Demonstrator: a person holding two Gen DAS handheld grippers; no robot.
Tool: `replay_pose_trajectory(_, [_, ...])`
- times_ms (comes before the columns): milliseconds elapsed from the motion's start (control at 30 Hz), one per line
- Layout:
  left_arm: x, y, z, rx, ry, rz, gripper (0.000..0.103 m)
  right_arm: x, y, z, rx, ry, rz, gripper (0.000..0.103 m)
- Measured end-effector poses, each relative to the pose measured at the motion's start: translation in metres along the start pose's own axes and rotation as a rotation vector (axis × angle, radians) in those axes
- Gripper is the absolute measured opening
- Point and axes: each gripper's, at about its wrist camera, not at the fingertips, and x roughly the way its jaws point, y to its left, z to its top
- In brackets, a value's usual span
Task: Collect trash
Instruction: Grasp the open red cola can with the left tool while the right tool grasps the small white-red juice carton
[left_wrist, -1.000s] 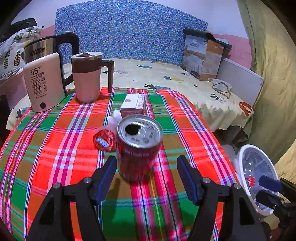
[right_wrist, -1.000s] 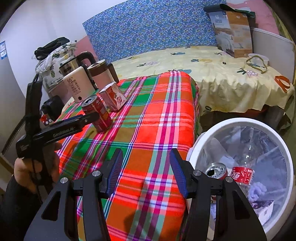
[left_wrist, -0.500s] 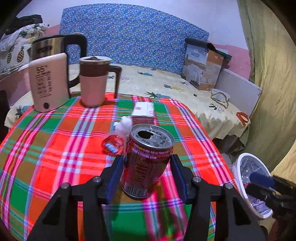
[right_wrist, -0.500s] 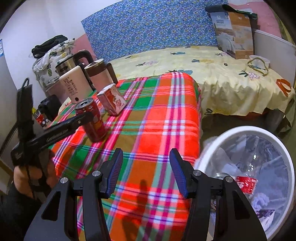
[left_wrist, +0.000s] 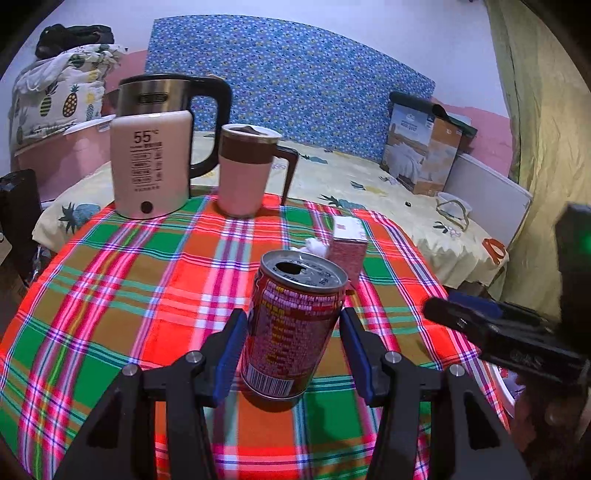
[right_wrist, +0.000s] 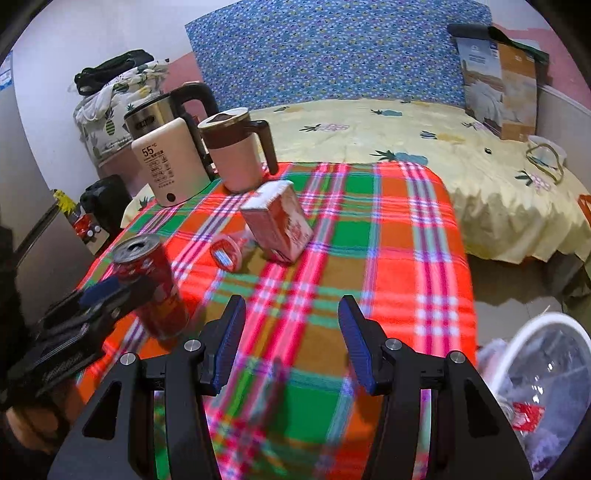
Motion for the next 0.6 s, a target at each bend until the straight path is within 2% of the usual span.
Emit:
replay_pose_trajectory(333, [-0.002,0.035,-0.001,-0.073,-0.021,0.005,0.054,0.043,0.027,0.030,-0.022,0.010,-0.023,0.054])
replay_pose_trajectory(600, [0.005,0.048,-0.005,-0.092,-0.011,-0.006,0.054,0.066,0.022,0.040,0.003,0.010,-0.092,0.054])
